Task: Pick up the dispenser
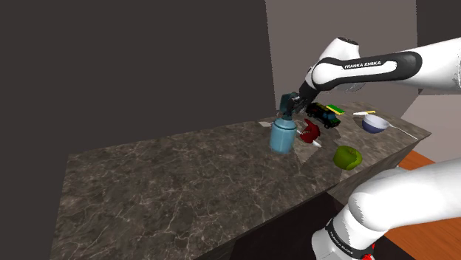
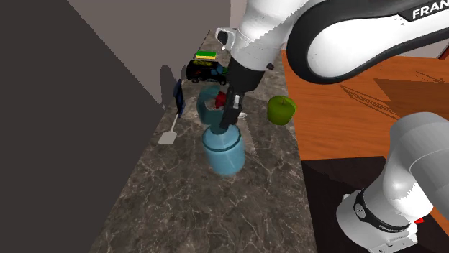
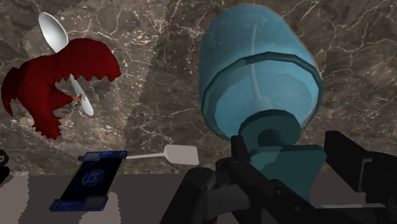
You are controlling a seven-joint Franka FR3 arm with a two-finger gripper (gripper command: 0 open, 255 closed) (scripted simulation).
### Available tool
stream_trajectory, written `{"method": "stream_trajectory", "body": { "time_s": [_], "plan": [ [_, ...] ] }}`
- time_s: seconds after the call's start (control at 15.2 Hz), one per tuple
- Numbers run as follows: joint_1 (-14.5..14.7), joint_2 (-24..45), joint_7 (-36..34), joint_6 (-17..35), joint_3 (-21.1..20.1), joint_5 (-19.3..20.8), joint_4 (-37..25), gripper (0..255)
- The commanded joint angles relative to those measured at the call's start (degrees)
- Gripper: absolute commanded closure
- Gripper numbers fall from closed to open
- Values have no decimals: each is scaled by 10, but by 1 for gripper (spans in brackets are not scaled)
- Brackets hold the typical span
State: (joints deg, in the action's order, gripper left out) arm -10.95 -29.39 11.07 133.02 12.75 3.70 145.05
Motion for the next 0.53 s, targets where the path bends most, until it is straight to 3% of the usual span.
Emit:
{"method": "stream_trajectory", "body": {
  "time_s": [0.0,0.46],
  "plan": [
    [0,-6,-2,-19,-2,0,-14,255],
    [0,-15,-4,-61,-6,-1,-47,255]
  ]
}}
